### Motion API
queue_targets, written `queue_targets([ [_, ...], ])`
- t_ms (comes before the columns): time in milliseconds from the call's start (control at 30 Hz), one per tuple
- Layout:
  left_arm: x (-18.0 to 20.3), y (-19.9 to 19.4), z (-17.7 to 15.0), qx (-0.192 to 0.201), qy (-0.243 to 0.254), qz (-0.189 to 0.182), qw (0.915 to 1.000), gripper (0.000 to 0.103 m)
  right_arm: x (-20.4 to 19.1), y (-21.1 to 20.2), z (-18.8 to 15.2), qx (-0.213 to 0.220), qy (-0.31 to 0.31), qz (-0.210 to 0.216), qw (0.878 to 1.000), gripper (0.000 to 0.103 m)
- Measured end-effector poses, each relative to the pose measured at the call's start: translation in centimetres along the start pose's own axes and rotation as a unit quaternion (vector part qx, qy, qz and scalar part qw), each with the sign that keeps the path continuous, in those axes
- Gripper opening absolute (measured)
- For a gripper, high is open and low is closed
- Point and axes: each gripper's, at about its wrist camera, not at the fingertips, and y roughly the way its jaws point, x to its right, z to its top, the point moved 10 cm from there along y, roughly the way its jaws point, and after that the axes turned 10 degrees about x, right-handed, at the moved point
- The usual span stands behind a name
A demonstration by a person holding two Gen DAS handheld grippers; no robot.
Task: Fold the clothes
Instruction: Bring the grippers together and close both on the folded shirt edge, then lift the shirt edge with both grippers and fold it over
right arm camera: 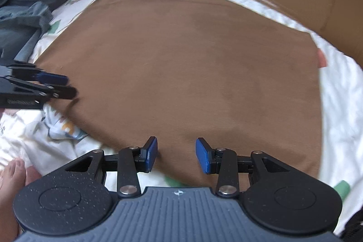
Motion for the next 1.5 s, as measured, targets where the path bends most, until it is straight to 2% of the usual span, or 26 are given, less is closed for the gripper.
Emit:
queue_targets([
  [133,0.4,0.0,-1.1,-0.008,0.007,0.001,0.9999,0.040,-0.5,1.0,-1.2,-0.024,0.007,-0.001,1.000,0.044],
  [267,0.8,-0.8,-1.0,0.001,-0.003,-0.002,1.0000,0.039,-1.1,0.1,0.2,0.010,0.023,0.009,1.000,0.044],
  [367,1.9,-1.1,-0.7,0.013,-0.009,-0.018,0.9997,0.035,-2.7,0.2,1.2,0.023,0.000,0.021,1.000,0.044],
  [467,3.5,-1.3,-0.5,0.023,0.005,-0.040,0.9989,0.029,-4.2,0.8,1.5,0.025,-0.018,0.034,0.999,0.044],
  [567,4.5,-1.3,-0.7,0.024,0.011,-0.057,0.9980,0.019,-5.6,1.5,1.4,0.025,-0.035,0.046,0.998,0.041],
  [667,5.4,-1.0,-1.1,0.022,0.017,-0.074,0.9968,0.017,-6.4,1.9,1.3,0.026,-0.043,0.057,0.997,0.036],
  [700,5.7,-1.0,-1.2,0.024,0.023,-0.078,0.9964,0.012,-6.6,2.0,1.2,0.025,-0.046,0.059,0.997,0.035],
  [767,5.8,-0.4,-1.5,0.019,0.029,-0.077,0.9965,0.011,-6.7,2.3,0.8,0.019,-0.052,0.059,0.997,0.028],
  [933,5.3,0.8,-1.6,0.009,0.036,-0.073,0.9967,0.014,-6.8,3.1,0.0,0.009,-0.071,0.057,0.996,0.026],
  [1167,2.1,-0.1,-1.5,0.008,0.003,-0.044,0.9990,0.014,-5.5,2.2,-0.1,0.013,-0.062,0.043,0.997,0.025],
  [1500,-6.6,-2.3,-2.7,0.005,-0.065,0.044,0.9969,0.015,0.6,0.3,-1.1,0.012,-0.007,-0.012,1.000,0.026],
])
